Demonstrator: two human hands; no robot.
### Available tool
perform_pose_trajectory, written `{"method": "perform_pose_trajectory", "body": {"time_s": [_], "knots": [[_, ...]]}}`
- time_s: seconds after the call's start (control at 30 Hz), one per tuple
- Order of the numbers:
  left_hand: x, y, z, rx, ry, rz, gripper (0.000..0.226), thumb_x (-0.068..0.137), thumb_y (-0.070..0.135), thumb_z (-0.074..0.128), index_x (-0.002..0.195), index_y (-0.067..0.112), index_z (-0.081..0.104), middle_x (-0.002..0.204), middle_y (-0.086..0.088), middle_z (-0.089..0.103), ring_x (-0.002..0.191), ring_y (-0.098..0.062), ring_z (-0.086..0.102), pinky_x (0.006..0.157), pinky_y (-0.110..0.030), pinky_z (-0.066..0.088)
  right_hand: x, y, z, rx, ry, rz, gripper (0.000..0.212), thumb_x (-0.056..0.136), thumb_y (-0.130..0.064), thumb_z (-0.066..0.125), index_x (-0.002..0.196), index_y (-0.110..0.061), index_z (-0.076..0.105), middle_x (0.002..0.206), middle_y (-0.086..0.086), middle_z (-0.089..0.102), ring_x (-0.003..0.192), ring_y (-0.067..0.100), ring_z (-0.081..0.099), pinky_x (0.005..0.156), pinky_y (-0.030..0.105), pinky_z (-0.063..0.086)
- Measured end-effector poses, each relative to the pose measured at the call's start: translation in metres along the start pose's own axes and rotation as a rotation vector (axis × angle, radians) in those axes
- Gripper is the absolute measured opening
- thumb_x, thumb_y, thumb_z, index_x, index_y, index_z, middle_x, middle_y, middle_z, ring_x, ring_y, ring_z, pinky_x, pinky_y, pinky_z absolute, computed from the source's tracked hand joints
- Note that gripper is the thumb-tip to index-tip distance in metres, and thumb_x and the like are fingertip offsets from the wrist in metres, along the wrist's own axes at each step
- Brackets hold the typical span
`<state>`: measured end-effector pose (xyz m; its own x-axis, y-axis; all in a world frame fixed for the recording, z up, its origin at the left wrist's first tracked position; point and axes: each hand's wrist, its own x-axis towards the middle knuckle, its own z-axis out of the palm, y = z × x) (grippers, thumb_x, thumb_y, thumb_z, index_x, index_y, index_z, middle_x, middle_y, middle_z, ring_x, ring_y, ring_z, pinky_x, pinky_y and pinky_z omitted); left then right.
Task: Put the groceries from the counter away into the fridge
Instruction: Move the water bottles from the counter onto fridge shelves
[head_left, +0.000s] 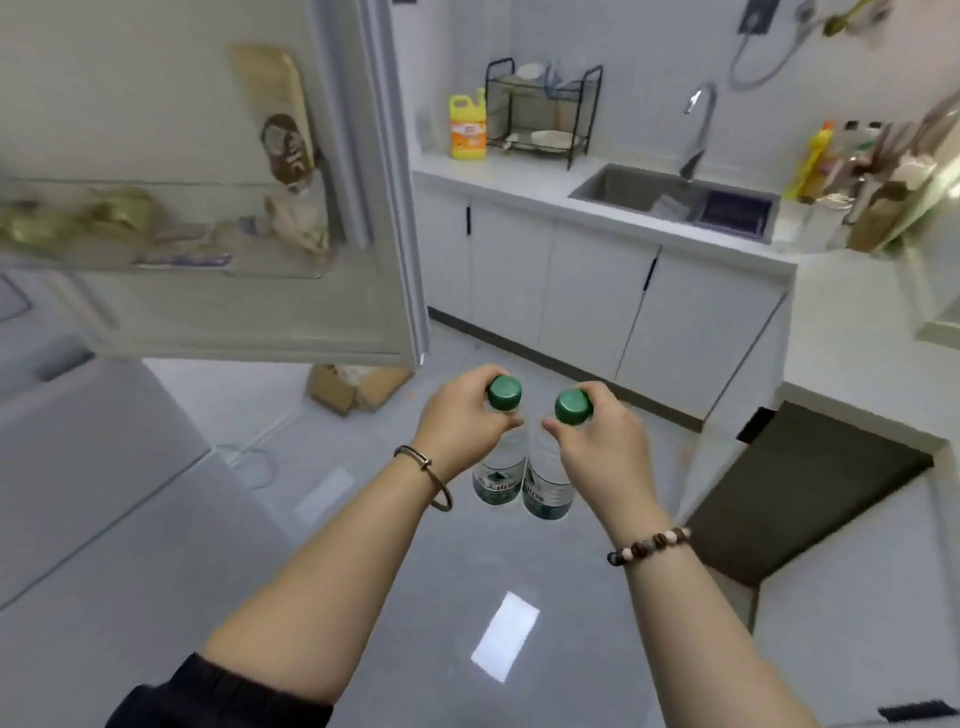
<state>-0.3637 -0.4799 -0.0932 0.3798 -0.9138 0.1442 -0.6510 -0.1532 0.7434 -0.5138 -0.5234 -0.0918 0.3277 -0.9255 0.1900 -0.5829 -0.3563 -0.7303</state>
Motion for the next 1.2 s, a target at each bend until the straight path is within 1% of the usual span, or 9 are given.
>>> {"method": "perform_pose_trajectory", "body": {"time_s": [0.1, 0.2, 0.3, 0.5, 0.67, 0.83, 0.93, 1.07, 1.2], "knots": [[-0.021, -0.022, -0.026, 0.017, 0.122, -0.116, 0.026, 0.076, 0.020, 0.075, 0.097, 0.019, 0.060, 0.093, 0.004, 0.063, 0.090, -0.016, 0.058, 0.084, -0.039, 0.049, 0.006, -0.017, 0.031, 0.017, -0.148, -0.112, 0.026, 0.084, -0.029, 0.069, 0.101, -0.017, 0.054, 0.082, -0.006, 0.055, 0.077, 0.017, 0.051, 0.065, 0.029, 0.038], [-0.049, -0.040, -0.052, 0.017, 0.255, -0.237, 0.026, 0.075, 0.021, 0.075, 0.097, 0.019, 0.061, 0.095, 0.003, 0.065, 0.092, -0.016, 0.058, 0.085, -0.037, 0.049, 0.005, -0.036, 0.061, 0.043, -0.302, -0.209, 0.025, 0.083, -0.028, 0.070, 0.099, -0.016, 0.055, 0.083, -0.005, 0.055, 0.080, 0.019, 0.052, 0.065, 0.031, 0.040], [-0.077, -0.058, -0.074, 0.025, 0.370, -0.352, 0.027, 0.074, 0.023, 0.076, 0.097, 0.023, 0.062, 0.097, 0.007, 0.065, 0.094, -0.014, 0.059, 0.086, -0.035, 0.049, -0.005, -0.057, 0.090, 0.086, -0.400, -0.289, 0.026, 0.082, -0.027, 0.070, 0.101, -0.015, 0.056, 0.087, -0.001, 0.060, 0.085, 0.023, 0.055, 0.066, 0.030, 0.038], [-0.130, -0.093, -0.134, 0.030, 0.616, -0.521, 0.026, 0.073, 0.020, 0.077, 0.094, 0.025, 0.062, 0.093, 0.009, 0.064, 0.092, -0.014, 0.059, 0.084, -0.030, 0.049, -0.034, -0.125, 0.147, 0.148, -0.556, -0.479, 0.034, 0.081, -0.028, 0.072, 0.107, -0.012, 0.057, 0.096, 0.003, 0.065, 0.089, 0.024, 0.058, 0.069, 0.033, 0.043], [-0.158, -0.120, -0.200, 0.073, 0.818, -0.579, 0.031, 0.076, 0.021, 0.076, 0.104, 0.021, 0.063, 0.094, 0.010, 0.062, 0.092, -0.013, 0.057, 0.082, -0.025, 0.046, -0.052, -0.201, 0.197, 0.185, -0.583, -0.605, 0.032, 0.082, -0.026, 0.071, 0.108, -0.013, 0.057, 0.095, 0.002, 0.065, 0.090, 0.023, 0.058, 0.070, 0.031, 0.043], [-0.179, -0.147, -0.283, 0.122, 0.964, -0.546, 0.030, 0.076, 0.019, 0.076, 0.103, 0.020, 0.063, 0.094, 0.008, 0.064, 0.094, -0.015, 0.059, 0.085, -0.030, 0.048, -0.066, -0.289, 0.247, 0.247, -0.583, -0.694, 0.032, 0.083, -0.028, 0.069, 0.110, -0.014, 0.056, 0.097, 0.001, 0.064, 0.090, 0.023, 0.057, 0.073, 0.033, 0.045], [-0.184, -0.157, -0.336, 0.169, 1.030, -0.504, 0.028, 0.076, 0.020, 0.076, 0.101, 0.020, 0.063, 0.092, 0.008, 0.065, 0.093, -0.015, 0.059, 0.084, -0.033, 0.049, -0.072, -0.343, 0.270, 0.316, -0.566, -0.709, 0.032, 0.084, -0.028, 0.069, 0.110, -0.015, 0.055, 0.090, -0.003, 0.059, 0.089, 0.022, 0.056, 0.071, 0.032, 0.042], [-0.180, -0.162, -0.401, 0.268, 1.077, -0.441, 0.026, 0.080, 0.021, 0.073, 0.103, 0.022, 0.060, 0.089, 0.012, 0.060, 0.089, -0.012, 0.055, 0.081, -0.028, 0.046, -0.080, -0.404, 0.293, 0.448, -0.476, -0.725, 0.028, 0.084, -0.024, 0.069, 0.106, -0.013, 0.055, 0.084, -0.006, 0.055, 0.080, 0.020, 0.054, 0.066, 0.030, 0.038], [-0.174, -0.166, -0.448, 0.345, 1.133, -0.346, 0.026, 0.080, 0.022, 0.072, 0.103, 0.021, 0.059, 0.087, 0.011, 0.060, 0.080, -0.013, 0.053, 0.074, -0.028, 0.045, -0.079, -0.451, 0.303, 0.525, -0.379, -0.779, 0.025, 0.085, -0.024, 0.068, 0.105, -0.015, 0.055, 0.082, -0.008, 0.056, 0.078, 0.020, 0.055, 0.068, 0.035, 0.045]]}}
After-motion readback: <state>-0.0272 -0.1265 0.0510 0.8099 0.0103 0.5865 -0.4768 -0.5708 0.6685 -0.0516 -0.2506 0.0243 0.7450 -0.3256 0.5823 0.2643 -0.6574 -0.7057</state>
